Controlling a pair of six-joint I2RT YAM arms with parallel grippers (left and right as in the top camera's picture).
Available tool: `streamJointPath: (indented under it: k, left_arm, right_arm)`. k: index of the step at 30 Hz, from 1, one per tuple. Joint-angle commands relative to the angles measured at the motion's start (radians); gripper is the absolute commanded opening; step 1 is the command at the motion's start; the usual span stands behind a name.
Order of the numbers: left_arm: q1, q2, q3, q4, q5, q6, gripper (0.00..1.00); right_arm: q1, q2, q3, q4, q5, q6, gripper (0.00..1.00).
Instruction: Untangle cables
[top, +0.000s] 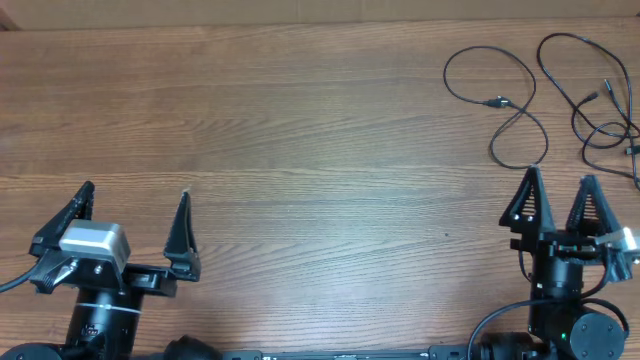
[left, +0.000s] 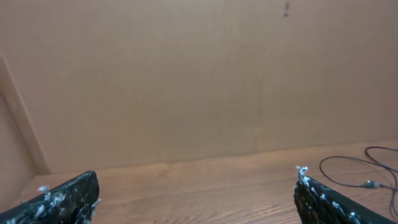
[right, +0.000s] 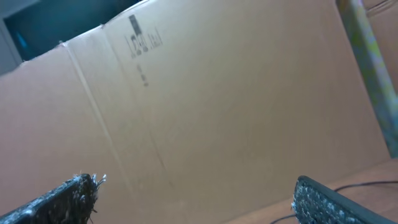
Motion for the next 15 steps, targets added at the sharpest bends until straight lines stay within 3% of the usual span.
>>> streamJointPath:
  k: [1, 9, 15]
  left_arm:
    - [0.004, 0.003, 0.0, 0.005, -0.047, 0.019, 1.0]
    - [0.004, 0.003, 0.0, 0.004, -0.05, 0.019, 1.0]
    - [0.004, 0.003, 0.0, 0.005, -0.049, 0.019, 1.0]
  right_arm:
    - [-0.003, -0.005, -0.047, 0.01, 0.033, 0.014, 1.0]
    - [-0.002, -0.009, -0.218, 0.206, 0.014, 0.028, 1.0]
    - [-0.003, -0.01, -0.253, 0.209, 0.014, 0.044, 1.0]
